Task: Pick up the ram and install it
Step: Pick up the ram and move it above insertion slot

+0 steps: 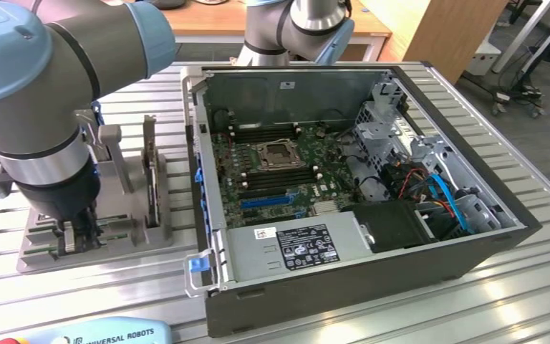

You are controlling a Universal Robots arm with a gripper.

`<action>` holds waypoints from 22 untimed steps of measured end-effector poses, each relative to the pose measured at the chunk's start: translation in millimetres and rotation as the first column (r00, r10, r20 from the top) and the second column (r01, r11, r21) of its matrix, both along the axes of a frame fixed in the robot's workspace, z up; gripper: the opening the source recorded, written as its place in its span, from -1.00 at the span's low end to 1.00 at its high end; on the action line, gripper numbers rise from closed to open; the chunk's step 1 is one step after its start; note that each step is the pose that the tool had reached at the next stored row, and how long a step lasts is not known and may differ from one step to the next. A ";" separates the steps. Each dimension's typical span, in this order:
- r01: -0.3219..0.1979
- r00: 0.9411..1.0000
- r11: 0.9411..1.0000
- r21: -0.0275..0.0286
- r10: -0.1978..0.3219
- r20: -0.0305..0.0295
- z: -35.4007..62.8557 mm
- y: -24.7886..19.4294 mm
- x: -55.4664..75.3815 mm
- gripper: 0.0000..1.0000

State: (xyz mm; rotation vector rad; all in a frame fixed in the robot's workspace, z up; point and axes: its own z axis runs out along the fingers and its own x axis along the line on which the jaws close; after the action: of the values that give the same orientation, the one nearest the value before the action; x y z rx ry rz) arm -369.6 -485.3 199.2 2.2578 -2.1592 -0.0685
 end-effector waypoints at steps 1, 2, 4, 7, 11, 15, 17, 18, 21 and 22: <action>0.000 1.000 1.000 0.000 0.000 0.000 0.0 0.0 0.1 -0.46; 0.000 1.000 1.000 0.000 0.000 0.000 0.0 0.0 0.1 -0.46; 0.000 1.000 1.000 0.000 0.000 0.000 0.1 -0.1 0.2 -0.46; 0.000 1.000 1.000 0.000 0.000 0.000 0.1 -0.1 0.2 -0.46; 0.000 1.000 1.000 0.000 0.000 0.000 0.1 -0.1 0.2 -0.46; 0.000 1.000 1.000 0.000 0.000 0.000 0.1 -0.1 0.2 -0.49; 0.000 1.000 1.000 0.000 0.000 0.000 0.1 -0.1 0.2 -0.73; 0.000 1.000 1.000 0.000 0.000 0.000 0.1 -0.1 0.2 -0.73; 0.000 1.000 1.000 0.000 0.000 0.000 0.1 -0.1 0.2 -0.76; 0.000 1.000 1.000 0.000 0.000 0.000 0.1 -0.1 0.2 -0.76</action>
State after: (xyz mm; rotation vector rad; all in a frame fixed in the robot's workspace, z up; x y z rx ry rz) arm -369.4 -485.3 199.3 2.2576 -2.1591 -0.0685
